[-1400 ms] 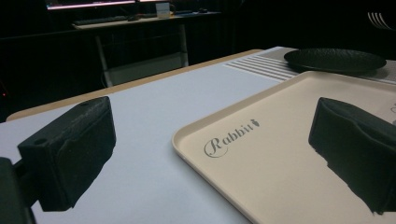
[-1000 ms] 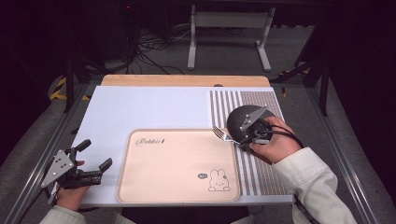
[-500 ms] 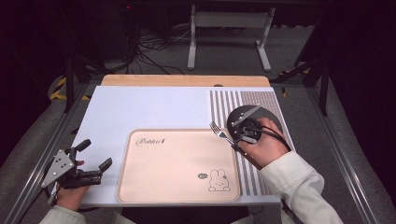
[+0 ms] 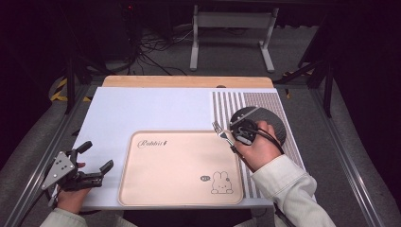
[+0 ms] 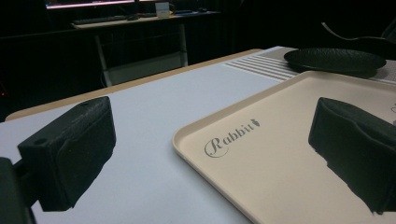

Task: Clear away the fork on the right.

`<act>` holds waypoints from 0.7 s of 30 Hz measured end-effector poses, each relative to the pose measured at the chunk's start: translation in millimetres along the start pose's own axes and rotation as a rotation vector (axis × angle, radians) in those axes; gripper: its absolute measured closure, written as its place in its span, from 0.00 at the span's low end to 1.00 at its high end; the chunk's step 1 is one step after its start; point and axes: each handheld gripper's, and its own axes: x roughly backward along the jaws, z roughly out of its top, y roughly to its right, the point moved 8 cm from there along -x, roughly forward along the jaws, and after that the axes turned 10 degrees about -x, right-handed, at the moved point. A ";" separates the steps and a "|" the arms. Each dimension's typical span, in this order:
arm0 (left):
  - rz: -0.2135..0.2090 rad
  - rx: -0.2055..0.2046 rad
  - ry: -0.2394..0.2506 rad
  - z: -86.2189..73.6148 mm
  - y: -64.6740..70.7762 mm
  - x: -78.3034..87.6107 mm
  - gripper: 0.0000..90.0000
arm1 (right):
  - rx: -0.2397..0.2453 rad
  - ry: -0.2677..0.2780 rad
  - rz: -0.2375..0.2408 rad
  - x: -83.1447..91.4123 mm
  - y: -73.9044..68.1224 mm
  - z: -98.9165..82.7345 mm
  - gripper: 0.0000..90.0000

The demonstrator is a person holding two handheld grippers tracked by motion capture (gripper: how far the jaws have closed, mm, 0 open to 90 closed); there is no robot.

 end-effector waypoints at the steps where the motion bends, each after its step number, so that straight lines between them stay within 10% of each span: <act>1: 0.000 0.000 0.000 0.1 -0.1 0.0 0.01 | -0.011 -0.005 0.008 -3.5 -3.0 0.0 0.88; 21: 0.001 0.000 0.006 0.7 0.1 0.2 0.01 | -0.113 -0.082 0.011 -32.1 -14.3 -5.8 0.88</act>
